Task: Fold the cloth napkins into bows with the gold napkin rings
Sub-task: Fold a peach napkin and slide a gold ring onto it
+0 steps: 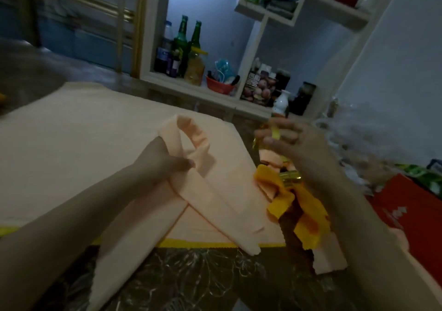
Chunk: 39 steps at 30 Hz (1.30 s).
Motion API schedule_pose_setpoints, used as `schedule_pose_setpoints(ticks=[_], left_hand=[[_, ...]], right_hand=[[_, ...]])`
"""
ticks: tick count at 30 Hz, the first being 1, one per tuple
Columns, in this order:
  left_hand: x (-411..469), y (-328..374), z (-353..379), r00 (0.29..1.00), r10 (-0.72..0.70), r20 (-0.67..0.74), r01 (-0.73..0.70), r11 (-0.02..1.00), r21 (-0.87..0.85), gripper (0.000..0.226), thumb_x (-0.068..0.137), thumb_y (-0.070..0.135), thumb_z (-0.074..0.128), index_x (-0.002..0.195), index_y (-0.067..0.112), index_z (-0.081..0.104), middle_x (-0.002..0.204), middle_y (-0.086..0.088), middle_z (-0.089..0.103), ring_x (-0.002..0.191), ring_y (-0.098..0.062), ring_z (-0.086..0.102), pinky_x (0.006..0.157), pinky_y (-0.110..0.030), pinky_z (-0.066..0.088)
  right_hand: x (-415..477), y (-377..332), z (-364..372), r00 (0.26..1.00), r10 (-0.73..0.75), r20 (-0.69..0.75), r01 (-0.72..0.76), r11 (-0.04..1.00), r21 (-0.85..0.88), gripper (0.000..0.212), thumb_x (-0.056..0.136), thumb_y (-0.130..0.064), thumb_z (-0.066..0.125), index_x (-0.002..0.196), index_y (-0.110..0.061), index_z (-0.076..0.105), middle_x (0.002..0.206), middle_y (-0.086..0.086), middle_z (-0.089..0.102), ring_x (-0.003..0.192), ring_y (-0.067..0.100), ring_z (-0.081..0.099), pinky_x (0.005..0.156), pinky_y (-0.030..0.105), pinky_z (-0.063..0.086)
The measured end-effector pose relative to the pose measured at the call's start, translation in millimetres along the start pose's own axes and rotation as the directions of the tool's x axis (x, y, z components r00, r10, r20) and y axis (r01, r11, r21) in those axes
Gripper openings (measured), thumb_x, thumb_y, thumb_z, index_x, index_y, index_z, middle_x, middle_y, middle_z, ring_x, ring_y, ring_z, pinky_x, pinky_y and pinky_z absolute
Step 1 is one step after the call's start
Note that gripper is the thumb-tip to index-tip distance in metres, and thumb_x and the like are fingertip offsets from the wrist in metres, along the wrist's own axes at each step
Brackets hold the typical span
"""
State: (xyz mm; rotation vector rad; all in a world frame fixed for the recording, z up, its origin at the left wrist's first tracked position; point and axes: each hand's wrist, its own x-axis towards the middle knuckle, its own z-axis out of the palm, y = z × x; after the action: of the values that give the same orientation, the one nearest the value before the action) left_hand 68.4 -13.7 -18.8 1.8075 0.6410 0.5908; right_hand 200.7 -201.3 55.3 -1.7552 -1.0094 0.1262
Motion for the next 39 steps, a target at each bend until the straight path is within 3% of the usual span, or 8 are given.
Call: schedule_pose_setpoints(ticks=[5, 9, 11, 15, 21, 29, 34, 39], left_hand=[[-2, -6, -4, 0.966, -0.002, -0.260, 0.134, 0.861, 0.491, 0.118, 0.073, 0.033, 0.078, 0.147, 0.014, -0.012, 0.140, -0.019, 0.031, 0.126, -0.036, 0.036, 0.101, -0.045, 0.036], [-10, -8, 3, 0.970, 0.218, -0.108, -0.031, 0.552, 0.833, 0.074, 0.090, 0.040, 0.054, 0.148, 0.020, 0.013, 0.155, -0.013, -0.001, 0.142, -0.033, 0.001, 0.115, -0.047, 0.008], [-14, -8, 10, 0.978, 0.199, 0.066, -0.161, 0.515, 0.842, 0.049, 0.094, 0.038, 0.043, 0.137, 0.014, 0.038, 0.153, -0.012, 0.015, 0.142, -0.031, 0.004, 0.117, -0.046, 0.008], [-20, -5, 17, 0.948, 0.107, 0.298, -0.312, 0.483, 0.818, 0.052, 0.097, 0.033, 0.040, 0.145, 0.021, 0.026, 0.157, -0.010, 0.004, 0.144, -0.030, -0.008, 0.115, -0.045, -0.006], [-18, 11, 19, 0.896, -0.034, 0.444, -0.315, 0.656, 0.686, 0.032, 0.087, 0.024, 0.055, 0.119, 0.021, 0.055, 0.106, -0.006, 0.051, 0.119, -0.025, 0.041, 0.091, -0.027, 0.031], [-17, 4, 20, 0.892, -0.038, 0.451, -0.337, 0.611, 0.716, 0.058, 0.082, 0.045, 0.063, 0.133, 0.023, 0.047, 0.131, -0.004, 0.043, 0.126, -0.027, 0.034, 0.105, -0.035, 0.024], [-17, 3, 20, 0.909, 0.005, 0.417, -0.333, 0.611, 0.719, 0.052, 0.084, 0.045, 0.061, 0.129, 0.021, 0.049, 0.129, -0.005, 0.042, 0.124, -0.026, 0.033, 0.106, -0.037, 0.021], [-18, 1, 23, 0.916, 0.035, 0.399, -0.343, 0.584, 0.736, 0.045, 0.087, 0.044, 0.057, 0.126, 0.021, 0.052, 0.127, -0.005, 0.042, 0.122, -0.026, 0.036, 0.106, -0.038, 0.020]], right_hand=[[-34, 19, 64, 0.962, -0.158, 0.221, 0.244, 0.861, -0.446, 0.045, 0.088, -0.015, 0.063, 0.127, -0.028, 0.045, 0.095, -0.019, 0.070, 0.096, -0.005, 0.059, 0.078, 0.006, 0.041], [-42, 35, 78, 0.934, -0.184, 0.306, 0.330, 0.773, -0.542, 0.041, 0.091, -0.017, 0.059, 0.130, -0.025, 0.047, 0.111, -0.007, 0.068, 0.109, 0.013, 0.058, 0.091, 0.027, 0.045], [-44, 38, 79, 0.926, -0.174, 0.335, 0.342, 0.761, -0.550, 0.040, 0.091, -0.021, 0.058, 0.129, -0.027, 0.046, 0.114, -0.007, 0.065, 0.109, 0.012, 0.055, 0.093, 0.027, 0.044], [-50, 35, 83, 0.893, -0.202, 0.401, 0.403, 0.755, -0.517, 0.034, 0.091, -0.033, 0.057, 0.123, -0.039, 0.047, 0.102, -0.023, 0.047, 0.097, -0.004, 0.046, 0.083, 0.009, 0.039], [-51, 37, 87, 0.926, -0.306, 0.221, 0.372, 0.841, -0.394, 0.027, 0.090, -0.028, 0.038, 0.109, -0.029, 0.057, 0.086, -0.021, 0.058, 0.083, -0.007, 0.057, 0.069, 0.010, 0.044], [-53, 46, 90, 0.982, -0.161, 0.098, 0.188, 0.872, -0.452, 0.031, 0.081, -0.015, 0.070, 0.098, -0.031, 0.050, 0.075, -0.016, 0.059, 0.074, 0.000, 0.059, 0.062, 0.013, 0.046], [-51, 40, 89, 0.964, -0.089, 0.251, 0.224, 0.783, -0.580, 0.044, 0.094, -0.031, 0.049, 0.136, -0.036, 0.034, 0.090, -0.013, 0.062, 0.066, -0.002, 0.049, 0.053, 0.013, 0.033], [-53, 32, 91, 0.951, -0.072, 0.302, 0.251, 0.751, -0.611, 0.056, 0.098, -0.033, 0.043, 0.147, -0.037, 0.016, 0.102, -0.010, 0.066, 0.086, 0.008, 0.060, 0.070, 0.023, 0.045]])
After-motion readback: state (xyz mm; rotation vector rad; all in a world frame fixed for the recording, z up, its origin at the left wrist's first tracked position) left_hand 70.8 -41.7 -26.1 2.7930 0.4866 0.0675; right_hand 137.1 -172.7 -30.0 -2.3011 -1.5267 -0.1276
